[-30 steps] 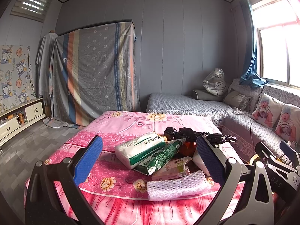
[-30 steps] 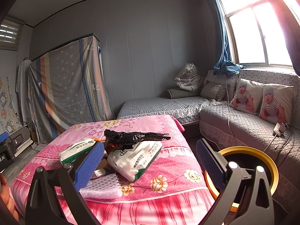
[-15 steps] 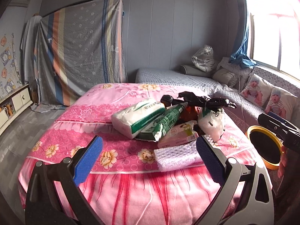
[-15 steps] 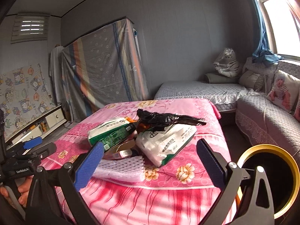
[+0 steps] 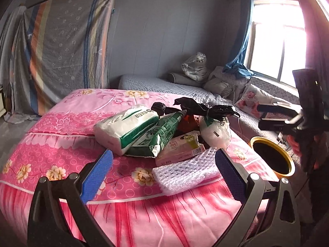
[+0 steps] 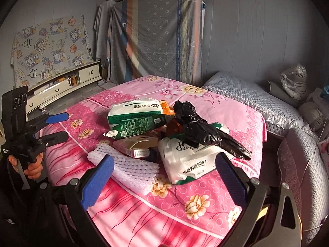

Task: Collect trash
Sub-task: 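Grasp the black plastic bag with the right tool while the left tool grasps the white foam net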

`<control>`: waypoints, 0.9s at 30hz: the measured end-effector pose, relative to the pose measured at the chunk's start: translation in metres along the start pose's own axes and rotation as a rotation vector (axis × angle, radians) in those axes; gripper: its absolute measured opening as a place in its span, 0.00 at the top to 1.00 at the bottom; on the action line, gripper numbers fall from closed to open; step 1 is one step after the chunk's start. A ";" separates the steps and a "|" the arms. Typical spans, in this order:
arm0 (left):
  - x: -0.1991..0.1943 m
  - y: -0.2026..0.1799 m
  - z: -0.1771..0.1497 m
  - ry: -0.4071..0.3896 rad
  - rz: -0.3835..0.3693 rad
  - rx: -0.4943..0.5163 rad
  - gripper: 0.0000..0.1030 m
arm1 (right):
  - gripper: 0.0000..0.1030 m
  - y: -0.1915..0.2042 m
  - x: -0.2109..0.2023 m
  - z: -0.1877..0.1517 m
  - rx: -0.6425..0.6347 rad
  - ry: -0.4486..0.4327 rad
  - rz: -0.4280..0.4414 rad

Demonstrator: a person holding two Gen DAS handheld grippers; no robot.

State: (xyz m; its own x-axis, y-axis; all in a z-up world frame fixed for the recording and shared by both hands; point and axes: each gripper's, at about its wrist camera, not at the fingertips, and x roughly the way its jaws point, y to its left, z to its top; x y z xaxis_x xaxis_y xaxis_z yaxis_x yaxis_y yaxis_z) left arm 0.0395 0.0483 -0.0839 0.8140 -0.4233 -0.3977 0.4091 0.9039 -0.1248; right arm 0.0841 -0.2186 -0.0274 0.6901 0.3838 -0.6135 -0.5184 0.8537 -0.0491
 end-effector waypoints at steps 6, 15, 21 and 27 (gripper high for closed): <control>0.022 -0.021 0.015 0.077 -0.227 0.301 0.07 | 0.07 -0.011 0.057 0.062 -0.106 0.204 0.067; 0.064 -0.040 0.027 0.226 -0.542 0.474 0.07 | 0.20 -0.035 0.126 0.082 -0.062 0.398 0.018; 0.085 -0.045 0.011 0.334 -0.529 0.580 0.11 | 0.26 -0.041 0.145 0.082 -0.041 0.432 0.023; 0.095 -0.024 -0.004 0.418 -0.500 0.577 0.25 | 0.31 -0.045 0.150 0.080 -0.041 0.432 0.016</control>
State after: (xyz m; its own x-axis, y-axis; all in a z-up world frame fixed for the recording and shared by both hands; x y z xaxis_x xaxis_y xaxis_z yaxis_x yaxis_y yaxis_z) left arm 0.1054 -0.0137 -0.1219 0.3111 -0.6030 -0.7346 0.9154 0.3979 0.0610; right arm 0.2513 -0.1715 -0.0545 0.4115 0.2071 -0.8876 -0.5529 0.8309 -0.0625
